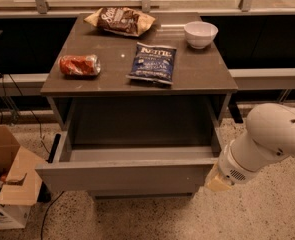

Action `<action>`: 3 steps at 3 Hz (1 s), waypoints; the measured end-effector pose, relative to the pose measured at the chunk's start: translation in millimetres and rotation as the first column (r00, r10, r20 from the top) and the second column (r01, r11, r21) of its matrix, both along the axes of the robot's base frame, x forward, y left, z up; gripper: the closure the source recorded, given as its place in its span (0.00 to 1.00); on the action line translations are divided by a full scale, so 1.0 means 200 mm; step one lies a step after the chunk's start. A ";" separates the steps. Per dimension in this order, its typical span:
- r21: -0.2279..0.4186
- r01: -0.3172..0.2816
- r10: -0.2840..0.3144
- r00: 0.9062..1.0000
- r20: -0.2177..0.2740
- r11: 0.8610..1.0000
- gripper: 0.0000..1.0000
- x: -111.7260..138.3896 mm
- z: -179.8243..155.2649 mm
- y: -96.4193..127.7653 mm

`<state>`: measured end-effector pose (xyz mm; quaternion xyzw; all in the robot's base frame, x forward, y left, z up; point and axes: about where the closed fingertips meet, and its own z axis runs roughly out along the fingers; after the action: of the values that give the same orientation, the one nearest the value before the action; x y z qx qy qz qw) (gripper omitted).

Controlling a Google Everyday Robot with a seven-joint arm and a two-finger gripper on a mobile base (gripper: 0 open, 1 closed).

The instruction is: Close top drawer

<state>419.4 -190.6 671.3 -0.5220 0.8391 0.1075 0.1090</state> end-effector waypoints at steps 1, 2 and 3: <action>0.060 -0.014 0.013 1.000 0.023 0.998 1.00 0.20 -0.13 0.05; 0.060 -0.014 0.013 1.000 0.023 0.998 1.00 0.20 -0.13 0.05; 0.061 0.021 -0.024 0.998 0.058 0.998 1.00 0.21 -0.15 0.04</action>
Offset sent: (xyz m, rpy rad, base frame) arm 0.1659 0.0449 -0.1029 0.1682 -0.0497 0.0877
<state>460.8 -181.9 641.0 -0.5119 0.8377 0.1164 0.1505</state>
